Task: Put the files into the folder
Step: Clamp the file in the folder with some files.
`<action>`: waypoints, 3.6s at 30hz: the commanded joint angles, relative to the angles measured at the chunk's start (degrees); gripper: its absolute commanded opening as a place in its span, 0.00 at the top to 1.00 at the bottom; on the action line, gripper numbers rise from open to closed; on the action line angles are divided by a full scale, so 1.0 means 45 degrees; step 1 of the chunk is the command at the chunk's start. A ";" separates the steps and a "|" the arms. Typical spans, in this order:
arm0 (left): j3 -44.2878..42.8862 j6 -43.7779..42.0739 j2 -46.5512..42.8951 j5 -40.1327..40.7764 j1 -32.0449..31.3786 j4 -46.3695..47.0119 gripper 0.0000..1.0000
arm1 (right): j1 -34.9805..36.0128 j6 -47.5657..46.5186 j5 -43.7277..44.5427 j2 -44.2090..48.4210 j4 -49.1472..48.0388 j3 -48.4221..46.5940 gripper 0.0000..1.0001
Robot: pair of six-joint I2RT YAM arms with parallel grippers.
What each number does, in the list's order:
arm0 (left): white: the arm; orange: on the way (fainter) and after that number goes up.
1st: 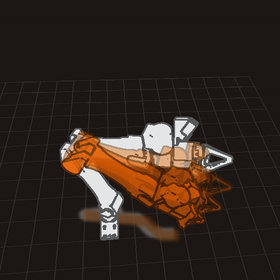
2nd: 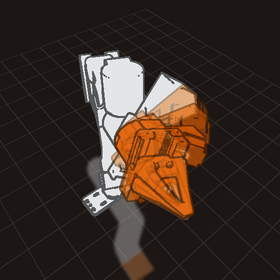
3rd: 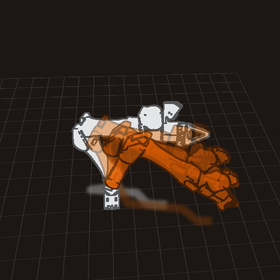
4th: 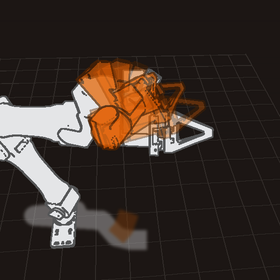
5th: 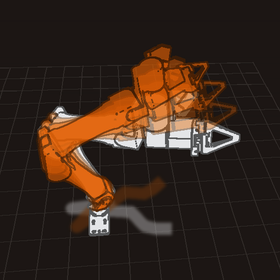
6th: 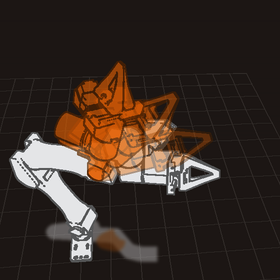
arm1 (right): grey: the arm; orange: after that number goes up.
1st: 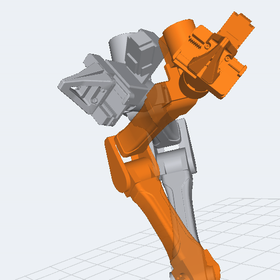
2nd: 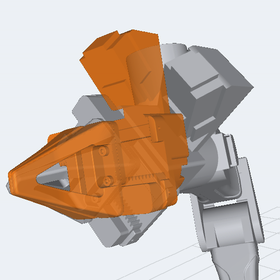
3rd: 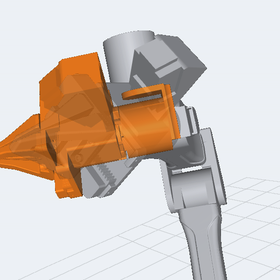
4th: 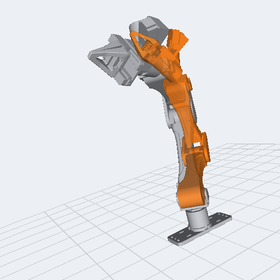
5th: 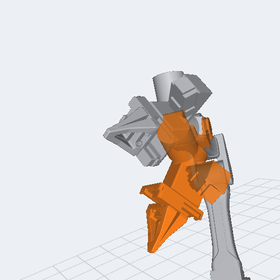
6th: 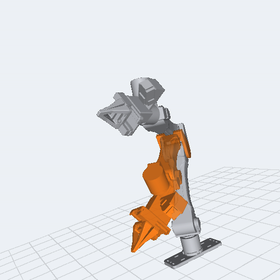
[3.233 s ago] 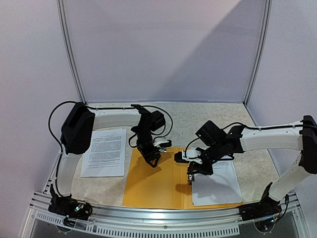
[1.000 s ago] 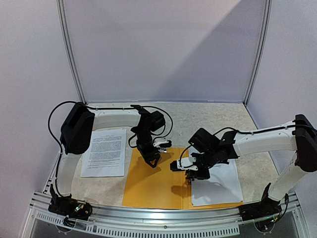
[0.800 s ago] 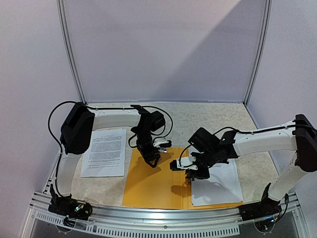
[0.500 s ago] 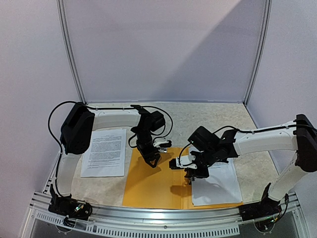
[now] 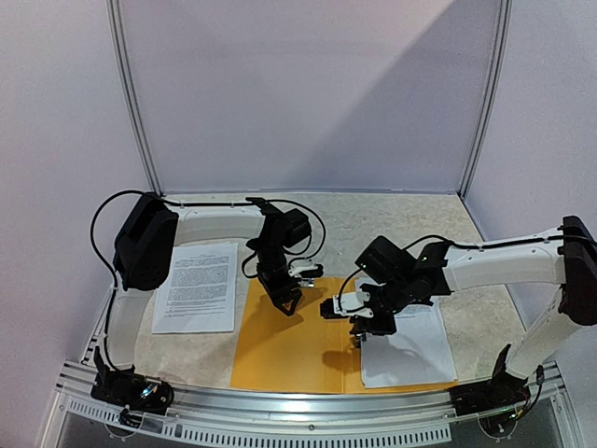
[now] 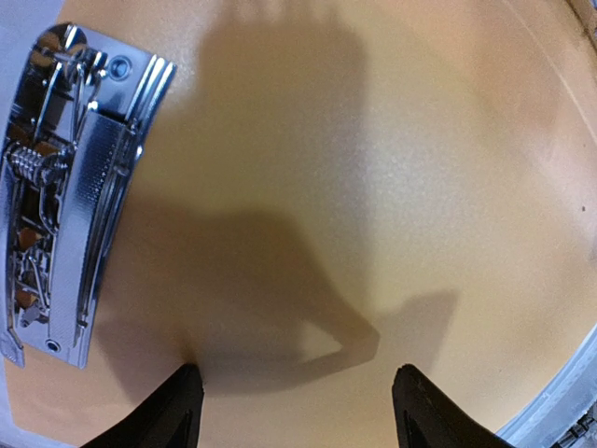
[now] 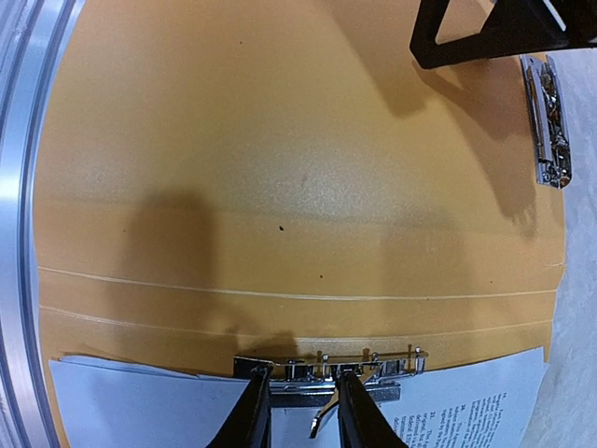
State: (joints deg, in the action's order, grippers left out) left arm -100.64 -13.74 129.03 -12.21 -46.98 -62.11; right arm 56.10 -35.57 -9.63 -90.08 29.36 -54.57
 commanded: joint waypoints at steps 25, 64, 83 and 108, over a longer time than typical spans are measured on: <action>0.0491 -0.0189 0.0667 0.0194 0.0011 0.0040 0.28 | 0.0155 0.0221 -0.0731 0.0265 0.0568 0.0566 0.84; 0.0477 -0.0258 0.0819 0.0213 0.0050 0.0071 0.28 | 0.0152 -0.0206 -0.1022 -0.0359 -0.0231 0.0338 0.82; 0.0509 -0.0279 0.0851 0.0174 0.0040 0.0043 0.28 | 0.0158 -0.0070 -0.1042 -0.0042 0.0059 0.0074 0.81; 0.0627 -0.0306 0.0779 0.0180 0.0079 0.0088 0.28 | 0.0161 -0.0545 -0.0582 -0.0874 0.0447 0.0719 0.84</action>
State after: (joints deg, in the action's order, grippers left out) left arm -100.60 -14.79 129.03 -12.19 -46.96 -62.22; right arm 56.25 -37.19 -12.53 -91.53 27.57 -52.45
